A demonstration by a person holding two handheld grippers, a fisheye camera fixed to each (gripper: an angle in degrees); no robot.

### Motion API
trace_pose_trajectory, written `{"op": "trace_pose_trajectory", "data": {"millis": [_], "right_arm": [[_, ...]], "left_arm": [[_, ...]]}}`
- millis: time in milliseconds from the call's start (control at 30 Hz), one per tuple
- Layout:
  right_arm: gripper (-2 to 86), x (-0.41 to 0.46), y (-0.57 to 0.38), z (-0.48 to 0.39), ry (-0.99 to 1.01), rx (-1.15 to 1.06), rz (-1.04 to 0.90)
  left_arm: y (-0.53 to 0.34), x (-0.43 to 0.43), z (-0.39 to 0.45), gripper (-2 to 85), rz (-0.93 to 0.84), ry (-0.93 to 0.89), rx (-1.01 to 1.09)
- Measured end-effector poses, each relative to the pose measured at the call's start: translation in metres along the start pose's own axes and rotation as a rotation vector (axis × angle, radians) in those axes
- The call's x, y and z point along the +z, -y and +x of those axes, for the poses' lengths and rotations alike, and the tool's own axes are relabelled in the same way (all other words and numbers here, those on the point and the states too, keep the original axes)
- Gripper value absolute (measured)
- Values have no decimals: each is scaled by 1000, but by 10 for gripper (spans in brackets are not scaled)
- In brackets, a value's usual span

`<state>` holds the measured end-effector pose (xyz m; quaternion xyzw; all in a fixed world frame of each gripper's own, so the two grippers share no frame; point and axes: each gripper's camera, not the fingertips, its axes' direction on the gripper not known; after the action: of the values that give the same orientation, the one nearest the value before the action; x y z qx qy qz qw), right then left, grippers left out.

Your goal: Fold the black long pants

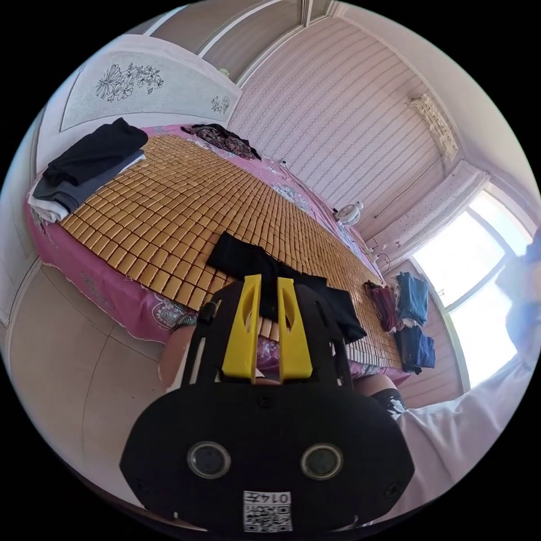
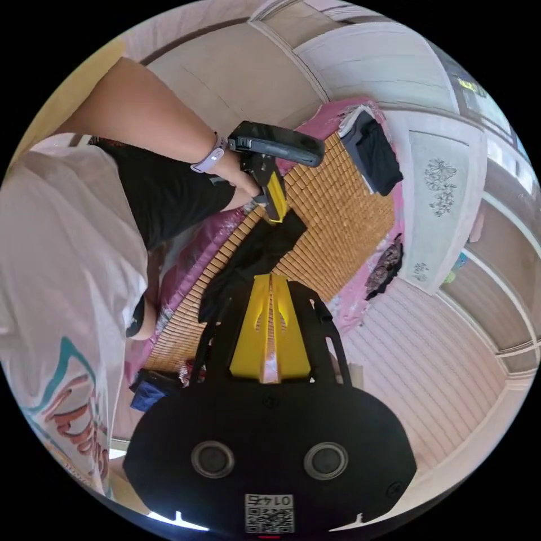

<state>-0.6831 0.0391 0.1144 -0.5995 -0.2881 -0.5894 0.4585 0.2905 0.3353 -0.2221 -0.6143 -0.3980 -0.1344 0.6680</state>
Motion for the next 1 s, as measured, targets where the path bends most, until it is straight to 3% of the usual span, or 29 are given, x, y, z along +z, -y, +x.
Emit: {"op": "trace_pose_trajectory", "data": {"millis": [167,333,500,633,700,767,833,1000], "right_arm": [[5,194,-62,20,587,481,189],[62,329,-146,-3,901,993,239],[83,366,-193,-20,848,1174,283],[84,375,-209,-27,883,1203,389],[84,378,-218,-33,898,1225,456],[83,382,-230,-41,918,1246,527],[84,386,-240,-46,925,1254,578],[111,386,-265,-53,791,1325,623]], "left_arm": [[17,30,-26,92,-52,46,-54],[42,67,-25,109,-104,95,-13],[69,123,-22,126,-226,150,-16],[84,162,-5,85,-311,373,143],[84,168,3,66,-306,399,209],[86,172,3,6,-321,330,194],[89,169,2,-4,-323,306,139],[88,126,43,-9,-146,7,204]]}}
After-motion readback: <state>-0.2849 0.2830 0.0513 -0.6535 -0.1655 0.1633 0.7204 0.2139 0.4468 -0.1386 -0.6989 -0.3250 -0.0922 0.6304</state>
